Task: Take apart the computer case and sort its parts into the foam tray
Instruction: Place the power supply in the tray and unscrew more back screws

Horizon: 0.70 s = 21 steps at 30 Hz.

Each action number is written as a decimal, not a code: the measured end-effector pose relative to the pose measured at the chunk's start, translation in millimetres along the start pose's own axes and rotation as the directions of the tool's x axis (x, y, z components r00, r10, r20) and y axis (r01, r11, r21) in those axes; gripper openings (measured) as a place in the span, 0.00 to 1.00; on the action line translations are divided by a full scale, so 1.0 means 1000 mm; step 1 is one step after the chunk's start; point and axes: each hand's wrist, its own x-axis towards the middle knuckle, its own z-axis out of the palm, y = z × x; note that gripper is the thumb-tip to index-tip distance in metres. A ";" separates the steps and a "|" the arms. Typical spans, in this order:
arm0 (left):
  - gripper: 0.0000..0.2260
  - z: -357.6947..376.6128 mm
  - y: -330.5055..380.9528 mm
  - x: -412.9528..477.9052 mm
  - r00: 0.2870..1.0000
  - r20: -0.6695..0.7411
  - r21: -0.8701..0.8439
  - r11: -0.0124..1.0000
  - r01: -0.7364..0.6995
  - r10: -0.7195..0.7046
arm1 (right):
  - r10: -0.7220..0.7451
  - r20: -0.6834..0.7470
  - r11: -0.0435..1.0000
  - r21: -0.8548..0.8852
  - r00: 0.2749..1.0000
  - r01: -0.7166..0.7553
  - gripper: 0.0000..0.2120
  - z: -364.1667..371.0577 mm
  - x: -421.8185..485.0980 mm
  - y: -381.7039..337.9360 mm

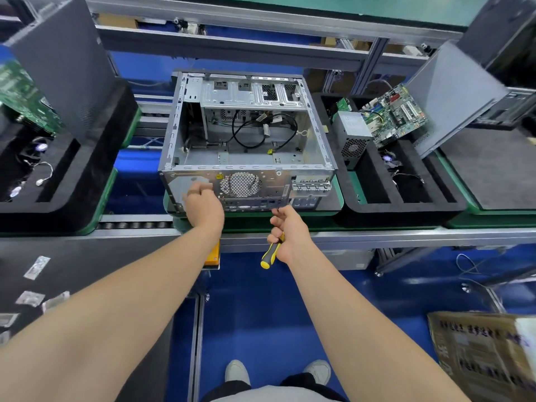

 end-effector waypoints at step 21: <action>0.10 0.180 -0.002 -0.196 0.488 0.794 0.257 0.927 0.273 -0.364 | -0.242 -0.275 0.970 -0.058 0.930 0.235 0.05 -0.147 0.027 -0.144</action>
